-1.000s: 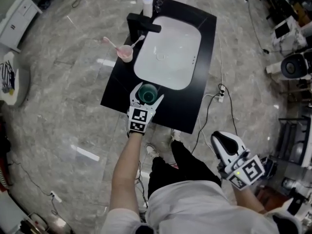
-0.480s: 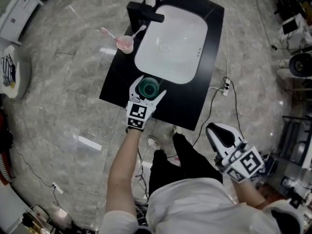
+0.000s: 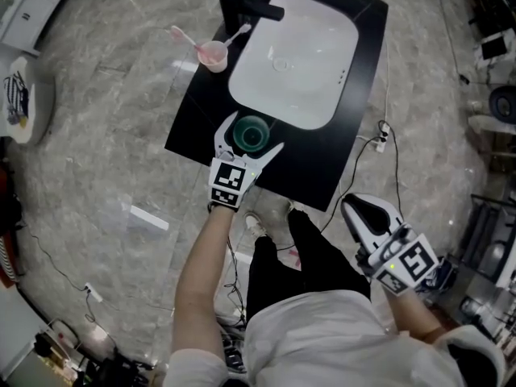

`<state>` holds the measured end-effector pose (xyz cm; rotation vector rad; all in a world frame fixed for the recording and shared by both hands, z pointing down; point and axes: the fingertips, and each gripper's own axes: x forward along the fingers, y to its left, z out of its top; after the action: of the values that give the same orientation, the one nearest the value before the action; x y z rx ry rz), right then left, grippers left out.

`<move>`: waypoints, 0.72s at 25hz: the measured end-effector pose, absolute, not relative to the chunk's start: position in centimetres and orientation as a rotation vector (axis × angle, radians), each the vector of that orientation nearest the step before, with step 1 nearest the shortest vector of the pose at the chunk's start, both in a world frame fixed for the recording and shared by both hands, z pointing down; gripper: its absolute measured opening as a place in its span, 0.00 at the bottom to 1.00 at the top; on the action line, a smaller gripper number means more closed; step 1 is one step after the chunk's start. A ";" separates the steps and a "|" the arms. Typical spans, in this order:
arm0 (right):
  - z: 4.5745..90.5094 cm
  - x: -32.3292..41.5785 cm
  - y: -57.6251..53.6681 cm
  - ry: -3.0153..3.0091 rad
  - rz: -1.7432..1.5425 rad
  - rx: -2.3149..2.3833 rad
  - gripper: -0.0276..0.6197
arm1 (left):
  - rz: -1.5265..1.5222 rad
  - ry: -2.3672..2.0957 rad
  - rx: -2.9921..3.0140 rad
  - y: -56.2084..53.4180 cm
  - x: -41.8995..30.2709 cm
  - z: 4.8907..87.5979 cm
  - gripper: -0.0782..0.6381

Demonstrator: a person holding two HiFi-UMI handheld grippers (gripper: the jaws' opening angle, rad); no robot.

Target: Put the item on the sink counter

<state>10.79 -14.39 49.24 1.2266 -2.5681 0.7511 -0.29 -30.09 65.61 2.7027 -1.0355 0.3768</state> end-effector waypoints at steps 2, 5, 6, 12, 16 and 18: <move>49.5 10.8 -14.5 -2.578 0.763 1.216 0.13 | 0.385 -1.039 2.702 -30.0 -0.3 65.7 0.81; 49.7 10.7 -14.6 -2.591 0.767 1.207 0.13 | 0.401 -1.040 2.700 -29.6 -0.4 65.8 0.81; 49.6 10.7 -14.7 -2.595 0.766 1.206 0.13 | 0.403 -1.045 2.696 -29.6 -0.5 65.9 0.81; 48.7 10.9 -15.2 -2.623 0.738 1.195 0.13 | 0.409 -1.079 2.680 -29.4 -1.0 65.2 0.82; 47.9 10.4 -15.0 -2.646 0.727 1.179 0.13 | 0.406 -1.089 2.664 -29.1 -1.3 64.7 0.82; 47.6 9.9 -15.0 -2.664 0.726 1.167 0.13 | 0.411 -1.099 2.649 -29.0 -1.5 64.5 0.82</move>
<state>9.94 -14.98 47.57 1.1672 -2.6640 0.7262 -1.46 -29.02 64.53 2.6491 -1.0985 0.4114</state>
